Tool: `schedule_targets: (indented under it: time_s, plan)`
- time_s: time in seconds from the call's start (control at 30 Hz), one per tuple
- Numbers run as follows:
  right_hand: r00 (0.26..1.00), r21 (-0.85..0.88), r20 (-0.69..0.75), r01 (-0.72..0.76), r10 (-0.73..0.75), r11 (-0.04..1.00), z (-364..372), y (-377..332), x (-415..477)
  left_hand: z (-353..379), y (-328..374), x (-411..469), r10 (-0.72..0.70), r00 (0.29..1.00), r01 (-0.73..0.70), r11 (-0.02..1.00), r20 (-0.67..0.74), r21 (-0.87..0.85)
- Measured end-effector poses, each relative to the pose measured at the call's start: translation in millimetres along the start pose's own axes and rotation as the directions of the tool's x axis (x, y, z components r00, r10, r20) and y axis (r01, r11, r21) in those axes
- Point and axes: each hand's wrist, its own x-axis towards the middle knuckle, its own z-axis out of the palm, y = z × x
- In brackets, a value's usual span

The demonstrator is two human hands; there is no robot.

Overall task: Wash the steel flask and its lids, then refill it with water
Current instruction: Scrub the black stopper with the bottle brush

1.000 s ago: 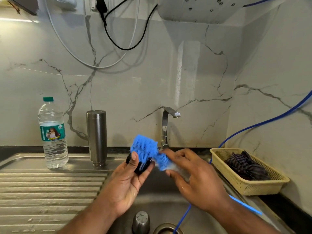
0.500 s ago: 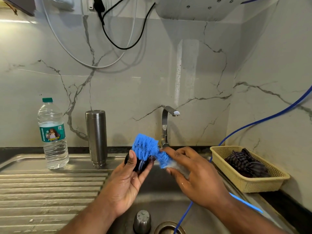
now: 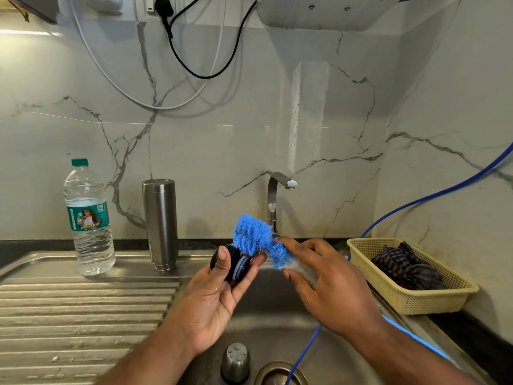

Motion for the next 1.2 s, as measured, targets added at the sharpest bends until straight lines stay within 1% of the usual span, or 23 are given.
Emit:
schedule_targets:
  time_s: [0.13, 0.23, 0.37, 0.47, 0.53, 0.6, 0.7, 0.77, 0.87, 0.97, 1.07, 1.2]
  plan:
    - [0.997, 0.055, 0.045, 0.067, -0.070, 0.996, -4.1, -7.6, -0.7, -1.9, -0.9, 0.3, 0.031, 0.998, -0.028, 0.998, -0.051, 0.063]
    - [0.999, 0.011, 0.030, 0.029, -0.029, 1.000, -3.9, -8.5, 0.0, -3.7, -2.1, 0.5, 0.020, 0.998, -0.013, 0.991, -0.056, 0.135]
    - [0.989, 0.004, 0.080, 0.121, -0.121, 0.993, -3.7, -16.8, -2.6, -5.1, -3.9, 1.4, 0.045, 0.991, -0.019, 0.979, -0.123, 0.203]
    - [0.996, -0.019, 0.058, 0.065, -0.064, 0.998, -3.3, -14.2, -0.8, -6.8, -3.9, 4.8, 0.079, 0.981, -0.036, 0.971, -0.174, 0.238]
    - [0.995, -0.030, 0.076, 0.069, -0.067, 0.997, -1.7, -12.8, -2.0, -7.5, -3.3, 7.5, 0.088, 0.976, -0.041, 0.973, -0.198, 0.226]
    - [0.993, -0.034, 0.090, 0.082, -0.079, 0.996, -1.6, -12.0, -1.6, -6.9, -1.8, 8.0, 0.052, 0.981, -0.013, 0.978, -0.185, 0.207]
    - [0.997, -0.048, 0.081, 0.019, -0.015, 0.999, 1.2, -4.0, 0.3, -6.6, 1.8, 4.1, -0.084, 0.986, 0.102, 0.986, -0.141, 0.128]
    - [0.996, -0.046, 0.085, 0.008, -0.005, 0.999, 3.0, 0.1, 0.1, -6.6, 4.0, 1.5, -0.135, 0.985, 0.146, 0.984, -0.108, 0.102]
    - [0.998, -0.015, 0.057, -0.008, 0.009, 1.000, 3.0, 1.3, 0.3, -6.0, 5.3, 1.2, -0.122, 0.990, 0.130, 0.985, -0.074, 0.117]
    - [0.999, 0.007, 0.028, -0.018, 0.018, 1.000, 2.8, 3.5, 1.3, -5.4, 1.6, 3.0, -0.084, 0.992, 0.101, 0.976, -0.094, 0.194]
    - [0.998, 0.063, 0.045, 0.037, -0.040, 0.997, 1.7, 1.3, 0.1, -6.0, -1.7, 3.8, -0.056, 0.990, 0.089, 0.960, -0.130, 0.264]
    - [0.999, 0.045, 0.044, 0.015, -0.017, 0.999, 1.0, 0.3, -0.6, -8.4, -1.1, 4.0, -0.040, 0.992, 0.082, 0.921, -0.119, 0.380]
